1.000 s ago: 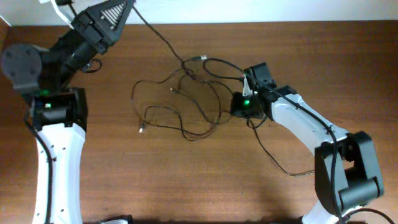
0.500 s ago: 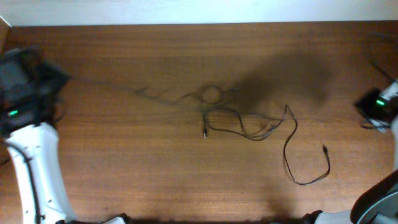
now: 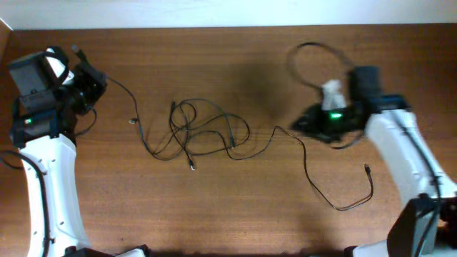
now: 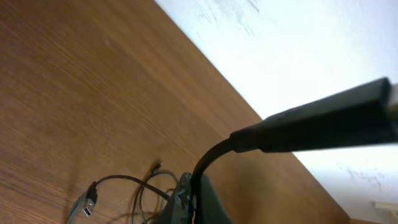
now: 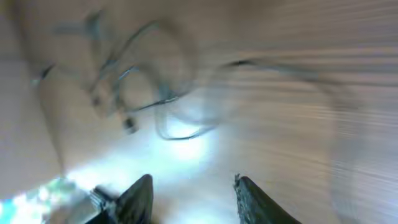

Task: Untangle cables

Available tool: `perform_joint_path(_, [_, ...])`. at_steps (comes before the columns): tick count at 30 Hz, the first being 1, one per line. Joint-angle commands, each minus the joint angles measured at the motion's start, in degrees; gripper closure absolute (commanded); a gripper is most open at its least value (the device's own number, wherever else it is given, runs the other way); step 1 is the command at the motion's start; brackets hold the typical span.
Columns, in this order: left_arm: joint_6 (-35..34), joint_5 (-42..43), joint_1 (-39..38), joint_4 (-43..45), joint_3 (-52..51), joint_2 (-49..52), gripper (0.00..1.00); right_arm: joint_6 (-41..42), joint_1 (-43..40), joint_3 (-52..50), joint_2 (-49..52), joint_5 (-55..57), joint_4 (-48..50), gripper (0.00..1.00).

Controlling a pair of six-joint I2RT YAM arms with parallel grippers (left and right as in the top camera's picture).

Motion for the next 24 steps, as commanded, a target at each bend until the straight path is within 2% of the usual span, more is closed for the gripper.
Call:
perform_joint_path(1, [-0.37, -1.53, -0.17, -0.35, 1.01, 0.26, 1.00, 12.96, 13.27, -0.07, 1.01, -3.61, 7.74, 0.47])
perform_joint_path(3, [-0.37, -1.53, -0.17, -0.37, 1.01, 0.26, 1.00, 24.50, 19.91, -0.07, 3.91, -3.48, 17.64, 0.47])
perform_joint_path(6, [-0.37, -1.53, -0.17, -0.35, 1.01, 0.26, 1.00, 34.40, 27.80, -0.07, 10.56, -3.45, 33.75, 0.47])
perform_joint_path(8, [-0.37, -1.53, -0.17, -0.35, 1.01, 0.26, 1.00, 44.35, 33.70, -0.07, 16.79, -2.97, 47.52, 0.43])
perform_joint_path(12, [-0.39, -1.51, -0.17, -0.37, 1.01, 0.26, 1.00, 55.01, 39.65, -0.07, 26.01, 1.16, 66.60, 0.43])
perform_joint_path(14, [-0.37, -1.51, -0.17, -0.37, 1.01, 0.26, 1.00, 56.19, 41.38, -0.04, 29.42, 4.24, 71.60, 0.43])
perform_joint_path(17, [-0.37, -1.51, -0.17, -0.37, 1.01, 0.26, 1.00, 60.35, 43.28, -0.04, 31.80, 11.82, 72.85, 0.43])
perform_joint_path(22, [-0.39, -1.49, -0.17, -1.18, 1.01, 0.26, 1.00, 60.46, 45.83, 0.11, 34.93, 18.73, 81.31, 0.43])
perform_joint_path(24, [-0.39, -1.49, -0.17, -1.66, 1.01, 0.26, 1.00, 60.46, 46.97, 0.11, 34.97, 23.98, 81.20, 0.53])
